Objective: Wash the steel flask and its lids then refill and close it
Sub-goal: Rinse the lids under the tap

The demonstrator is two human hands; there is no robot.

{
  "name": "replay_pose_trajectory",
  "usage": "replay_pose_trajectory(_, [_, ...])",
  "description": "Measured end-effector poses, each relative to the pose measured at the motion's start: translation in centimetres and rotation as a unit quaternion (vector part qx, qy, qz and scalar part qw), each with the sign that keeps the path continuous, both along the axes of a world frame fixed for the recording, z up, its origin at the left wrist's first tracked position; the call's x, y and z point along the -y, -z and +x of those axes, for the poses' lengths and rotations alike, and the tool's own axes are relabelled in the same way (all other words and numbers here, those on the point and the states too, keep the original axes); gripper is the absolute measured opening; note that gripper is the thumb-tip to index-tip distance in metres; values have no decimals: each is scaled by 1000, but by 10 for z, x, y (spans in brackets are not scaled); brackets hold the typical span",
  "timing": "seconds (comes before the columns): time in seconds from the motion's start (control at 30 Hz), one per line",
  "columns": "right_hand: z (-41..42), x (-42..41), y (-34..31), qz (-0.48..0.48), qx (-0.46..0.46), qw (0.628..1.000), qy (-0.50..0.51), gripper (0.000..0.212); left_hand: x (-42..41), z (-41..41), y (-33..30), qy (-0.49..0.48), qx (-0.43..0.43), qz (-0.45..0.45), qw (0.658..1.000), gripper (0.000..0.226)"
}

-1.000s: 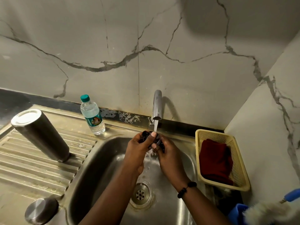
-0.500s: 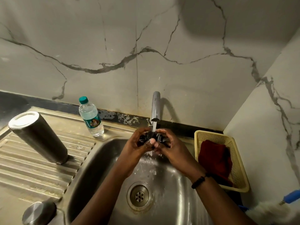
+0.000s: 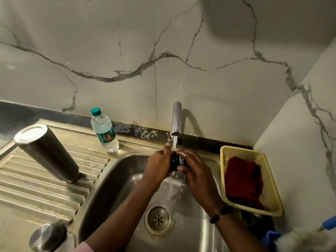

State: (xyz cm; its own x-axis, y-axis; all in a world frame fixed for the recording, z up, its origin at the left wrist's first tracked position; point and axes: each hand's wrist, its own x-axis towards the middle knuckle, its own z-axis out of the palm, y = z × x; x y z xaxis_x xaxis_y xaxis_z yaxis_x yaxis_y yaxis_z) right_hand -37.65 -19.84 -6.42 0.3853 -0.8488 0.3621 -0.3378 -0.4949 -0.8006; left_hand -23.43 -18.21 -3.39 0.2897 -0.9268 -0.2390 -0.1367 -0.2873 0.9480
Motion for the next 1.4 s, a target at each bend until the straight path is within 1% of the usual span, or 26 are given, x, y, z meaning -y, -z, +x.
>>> replay_pose_trajectory(0.03, [0, -1, 2, -14, -17, 1000, -10, 41, 2, -1, -1, -18, -8, 34, 999, 57])
replay_pose_trajectory(0.1, [1, -4, 5, -1, -25, 1000, -16, 41, 5, -2, -3, -7, 38, 56, 998, 53])
replay_pose_trajectory(0.13, [1, -7, 4, 13, -20, 1000, -9, 39, 5, -2, -3, 1, 73, 24, 997, 50])
replay_pose_trajectory(0.17, [2, -9, 4, 35, -6, 999, 4, 34, 3, -3, -1, 8, 105, -37, 994, 47])
replay_pose_trajectory(0.2, [3, -11, 1, 63, 25, 998, 19, 30, 0, -4, 2, 16, 136, -109, 985, 44])
replay_pose_trajectory(0.27, [9, -11, -6, 153, 84, 984, 43, 33, -6, -7, 17, 38, 197, -225, 954, 37])
replay_pose_trajectory(0.37, [21, -7, -14, 335, 88, 935, 68, 30, -11, -1, 40, 43, 258, -305, 916, 33])
replay_pose_trajectory(0.4, [25, -8, -15, 351, 75, 931, 66, 29, -12, 3, 45, 34, 272, -316, 908, 34])
replay_pose_trajectory(0.47, [29, -12, -12, 267, 25, 962, 55, 30, -12, 7, 46, 6, 274, -304, 912, 36])
replay_pose_trajectory(0.5, [29, -14, -8, 203, 5, 978, 49, 32, -12, 5, 42, -10, 261, -271, 927, 37])
replay_pose_trajectory(0.57, [22, -13, -1, 107, -20, 993, 40, 32, -12, -6, 29, -33, 214, -169, 961, 42])
replay_pose_trajectory(0.6, [17, -10, 2, 72, -35, 996, 32, 32, -11, -10, 21, -42, 174, -111, 978, 44])
replay_pose_trajectory(0.67, [10, -5, 5, 9, -77, 997, 2, 31, -10, -10, 3, -38, 50, 24, 998, 46])
replay_pose_trajectory(0.73, [6, -4, 4, -19, -100, 994, -33, 35, -13, -5, -9, 17, -72, 129, 989, 52])
replay_pose_trajectory(0.77, [5, -3, 4, -22, -95, 994, -44, 39, -14, -2, -11, 43, -104, 150, 982, 57])
replay_pose_trajectory(0.8, [5, -3, 3, -16, -79, 996, -48, 38, -14, -1, -11, 54, -106, 143, 982, 60])
replay_pose_trajectory(0.83, [5, -5, 3, -5, -59, 997, -41, 32, -14, -1, -9, 56, -86, 109, 989, 58])
replay_pose_trajectory(0.9, [9, -8, 2, 37, -10, 999, -3, 21, -13, -7, 1, 47, -10, -34, 998, 41])
replay_pose_trajectory(0.93, [11, -9, 2, 84, 25, 996, 20, 24, -13, -8, 6, 54, 51, -108, 991, 27])
replay_pose_trajectory(0.97, [14, -9, 1, 154, 66, 985, 49, 28, -13, -8, 11, 78, 100, -150, 981, 21])
replay_pose_trajectory(1.0, [16, -9, 0, 243, 116, 960, 77, 33, -14, -6, 17, 106, 120, -163, 974, 27])
replay_pose_trajectory(1.07, [16, -5, -7, 393, 185, 895, 100, 43, -20, 0, 23, 123, 65, -140, 980, 46])
replay_pose_trajectory(1.17, [13, -6, -17, 515, 227, 826, 19, 49, -26, 7, 28, 98, -47, -120, 987, 53])
replay_pose_trajectory(1.27, [16, -8, -20, 577, 267, 771, -46, 41, -28, 6, 31, 104, -139, -128, 976, 46])
replay_pose_trajectory(1.33, [23, -6, -17, 576, 292, 763, -29, 39, -28, -2, 28, 61, -156, -139, 976, 42])
replay_pose_trajectory(1.4, [31, -4, -13, 550, 306, 777, 5, 38, -29, -13, 25, -21, -141, -148, 979, 39])
